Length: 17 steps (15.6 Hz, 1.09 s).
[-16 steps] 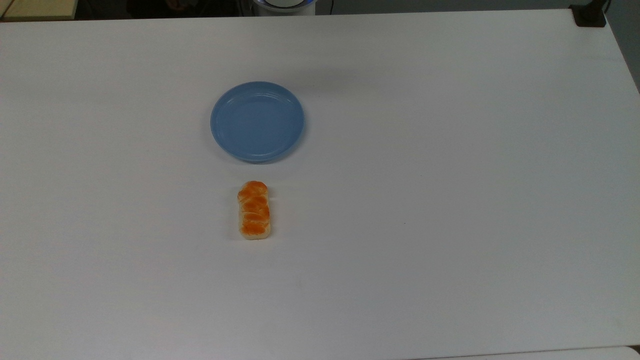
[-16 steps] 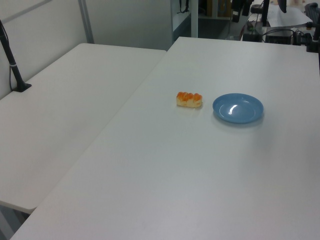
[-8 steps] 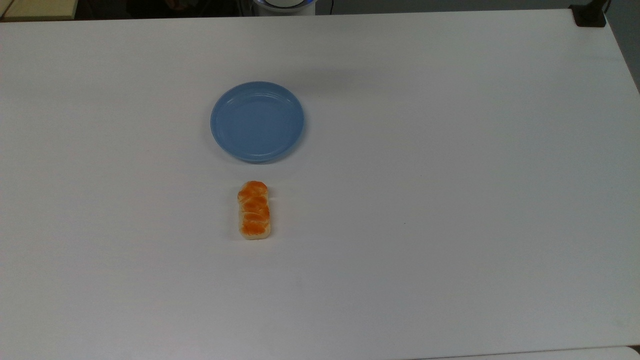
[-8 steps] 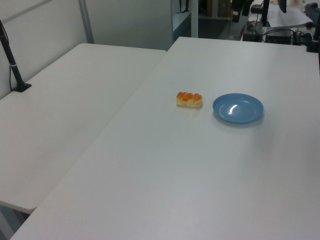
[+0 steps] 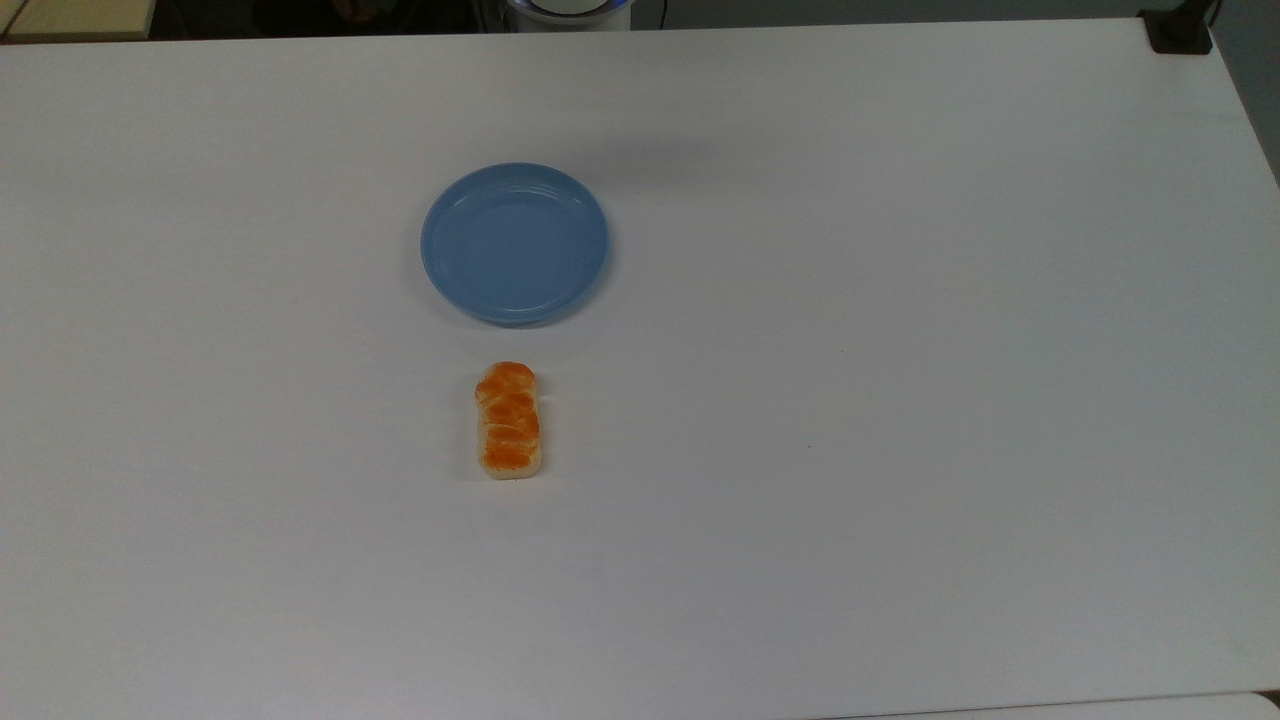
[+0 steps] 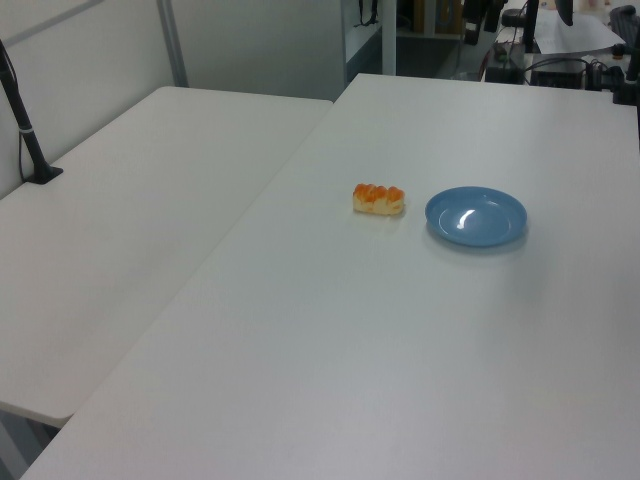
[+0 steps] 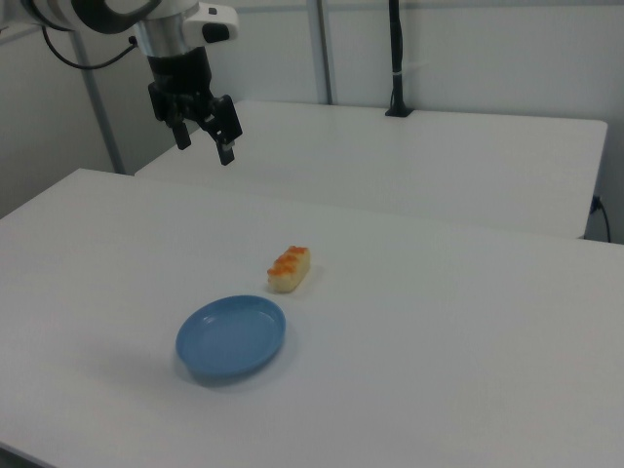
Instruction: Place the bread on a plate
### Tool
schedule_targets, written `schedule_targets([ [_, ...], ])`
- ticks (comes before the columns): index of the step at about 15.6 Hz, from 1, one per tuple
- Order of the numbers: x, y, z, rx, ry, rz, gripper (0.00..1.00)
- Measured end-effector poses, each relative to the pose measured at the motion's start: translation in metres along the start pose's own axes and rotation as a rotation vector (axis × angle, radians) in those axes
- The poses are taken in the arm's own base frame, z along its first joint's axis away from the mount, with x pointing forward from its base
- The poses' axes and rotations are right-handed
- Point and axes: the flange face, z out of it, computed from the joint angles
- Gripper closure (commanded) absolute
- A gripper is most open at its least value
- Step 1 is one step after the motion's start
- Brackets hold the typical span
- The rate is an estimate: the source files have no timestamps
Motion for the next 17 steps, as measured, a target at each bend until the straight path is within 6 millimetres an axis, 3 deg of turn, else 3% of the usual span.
schedule_targets([
  [17,0.003,-0.008,0.011,0.000,-0.015,-0.020,0.00],
])
